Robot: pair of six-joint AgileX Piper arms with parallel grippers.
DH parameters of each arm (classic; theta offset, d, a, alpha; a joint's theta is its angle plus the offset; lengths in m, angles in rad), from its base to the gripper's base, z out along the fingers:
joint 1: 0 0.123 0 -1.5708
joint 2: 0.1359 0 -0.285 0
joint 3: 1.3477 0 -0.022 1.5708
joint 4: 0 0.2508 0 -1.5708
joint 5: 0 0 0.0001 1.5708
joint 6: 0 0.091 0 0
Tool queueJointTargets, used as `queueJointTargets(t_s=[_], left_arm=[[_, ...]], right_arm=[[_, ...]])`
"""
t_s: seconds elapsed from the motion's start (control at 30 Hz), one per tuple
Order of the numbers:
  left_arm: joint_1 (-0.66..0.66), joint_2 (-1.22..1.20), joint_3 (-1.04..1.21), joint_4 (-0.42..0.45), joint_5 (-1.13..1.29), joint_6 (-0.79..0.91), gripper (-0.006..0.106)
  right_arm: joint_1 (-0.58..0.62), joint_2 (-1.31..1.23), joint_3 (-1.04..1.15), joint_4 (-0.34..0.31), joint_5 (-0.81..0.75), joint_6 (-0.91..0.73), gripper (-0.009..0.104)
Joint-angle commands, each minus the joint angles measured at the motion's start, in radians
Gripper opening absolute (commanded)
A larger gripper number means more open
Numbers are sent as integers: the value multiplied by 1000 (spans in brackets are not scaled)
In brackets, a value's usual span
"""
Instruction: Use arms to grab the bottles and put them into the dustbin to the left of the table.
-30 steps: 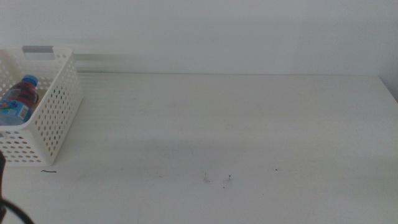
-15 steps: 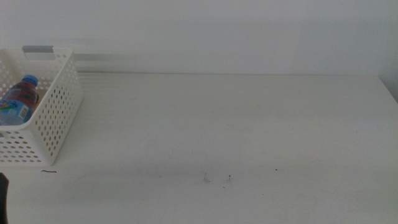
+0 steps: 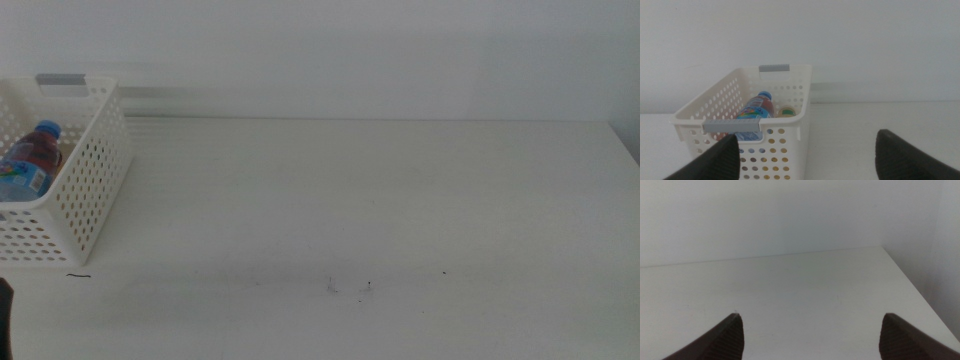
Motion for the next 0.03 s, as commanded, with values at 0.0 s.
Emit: queueJointTargets(t_s=[0.0], left_arm=[[1, -5, 0, -9, -13, 0, 91]], right_arm=[[-9, -5, 4, -13, -10, -4, 93]])
